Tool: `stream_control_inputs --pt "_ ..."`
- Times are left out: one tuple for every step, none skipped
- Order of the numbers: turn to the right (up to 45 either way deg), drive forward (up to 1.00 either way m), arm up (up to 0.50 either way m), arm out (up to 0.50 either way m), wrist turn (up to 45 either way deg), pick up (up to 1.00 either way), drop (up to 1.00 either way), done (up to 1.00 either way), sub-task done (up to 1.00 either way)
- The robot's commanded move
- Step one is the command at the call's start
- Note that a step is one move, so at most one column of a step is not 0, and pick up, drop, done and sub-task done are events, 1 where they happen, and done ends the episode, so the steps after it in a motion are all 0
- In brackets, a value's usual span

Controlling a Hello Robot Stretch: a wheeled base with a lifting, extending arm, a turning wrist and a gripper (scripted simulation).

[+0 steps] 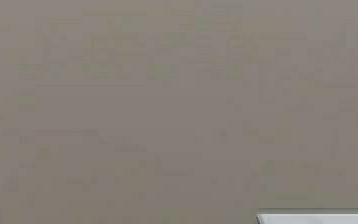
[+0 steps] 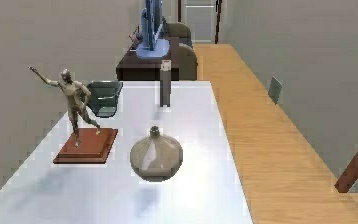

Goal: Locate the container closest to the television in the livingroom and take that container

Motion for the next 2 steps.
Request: stream_control_inputs --pt "-18.0 0.00 0.00 0.00 0.0 0.00 0.00 0.00 0.00" --pt "45.0 0.00 0.00 0.00 0.0 0.00 0.00 0.00 0.00"
